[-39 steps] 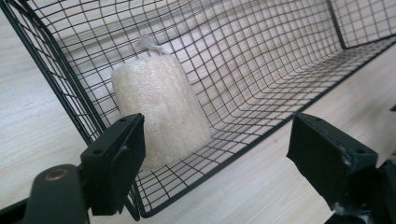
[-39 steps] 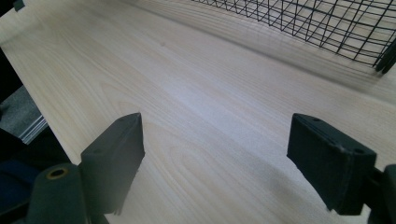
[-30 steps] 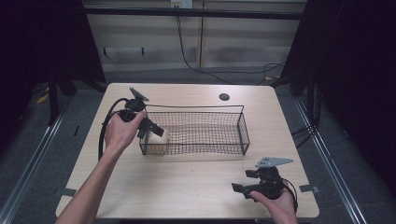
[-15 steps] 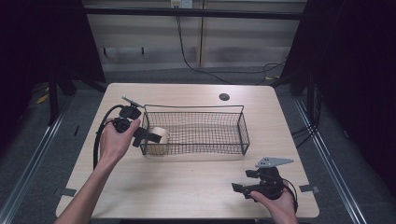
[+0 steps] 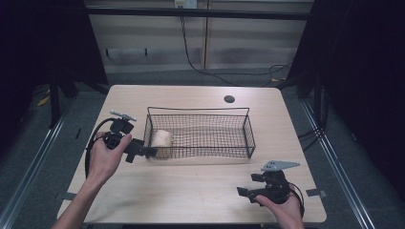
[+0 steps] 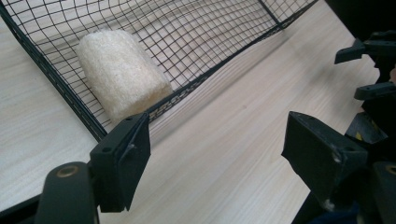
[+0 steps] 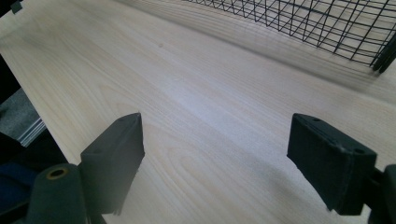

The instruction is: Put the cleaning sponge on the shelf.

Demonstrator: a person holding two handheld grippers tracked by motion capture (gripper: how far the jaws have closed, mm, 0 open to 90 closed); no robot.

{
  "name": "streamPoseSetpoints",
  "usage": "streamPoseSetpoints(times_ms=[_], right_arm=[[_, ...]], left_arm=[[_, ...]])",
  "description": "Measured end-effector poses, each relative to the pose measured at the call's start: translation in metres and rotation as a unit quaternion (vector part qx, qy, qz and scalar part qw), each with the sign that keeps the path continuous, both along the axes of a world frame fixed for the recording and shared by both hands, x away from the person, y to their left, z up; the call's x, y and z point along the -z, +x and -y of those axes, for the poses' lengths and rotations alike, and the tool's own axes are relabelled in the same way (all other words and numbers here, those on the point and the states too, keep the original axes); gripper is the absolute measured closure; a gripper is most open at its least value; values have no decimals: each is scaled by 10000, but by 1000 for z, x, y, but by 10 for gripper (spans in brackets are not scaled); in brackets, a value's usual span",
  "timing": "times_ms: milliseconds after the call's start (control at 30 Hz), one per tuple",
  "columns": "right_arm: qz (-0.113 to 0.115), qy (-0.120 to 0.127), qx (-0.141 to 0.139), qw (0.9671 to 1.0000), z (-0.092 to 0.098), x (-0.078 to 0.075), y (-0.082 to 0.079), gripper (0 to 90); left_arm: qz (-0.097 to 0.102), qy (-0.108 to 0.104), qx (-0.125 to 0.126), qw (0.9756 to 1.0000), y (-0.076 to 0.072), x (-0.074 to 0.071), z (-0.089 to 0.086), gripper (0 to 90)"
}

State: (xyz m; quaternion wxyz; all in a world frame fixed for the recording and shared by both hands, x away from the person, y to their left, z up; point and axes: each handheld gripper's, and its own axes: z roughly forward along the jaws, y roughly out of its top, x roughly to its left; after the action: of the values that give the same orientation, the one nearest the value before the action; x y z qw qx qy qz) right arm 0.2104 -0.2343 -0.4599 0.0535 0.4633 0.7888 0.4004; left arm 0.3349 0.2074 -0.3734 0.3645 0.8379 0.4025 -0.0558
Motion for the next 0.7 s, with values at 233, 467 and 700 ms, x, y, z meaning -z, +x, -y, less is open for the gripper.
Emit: streamPoseSetpoints(times_ms=[233,467,700], right_arm=[[13,-6,20,10000,0,0,0,185],[21,7,22,10000,1,0,0,184],[28,-20,26,10000,0,0,0,185]], left_arm=[[164,-170,-189,9995,-21,6,-19,231],[262,-354,-279,9986,-38,14,-32,227],[138,-411,-291,9986,-50,32,-42,212]])
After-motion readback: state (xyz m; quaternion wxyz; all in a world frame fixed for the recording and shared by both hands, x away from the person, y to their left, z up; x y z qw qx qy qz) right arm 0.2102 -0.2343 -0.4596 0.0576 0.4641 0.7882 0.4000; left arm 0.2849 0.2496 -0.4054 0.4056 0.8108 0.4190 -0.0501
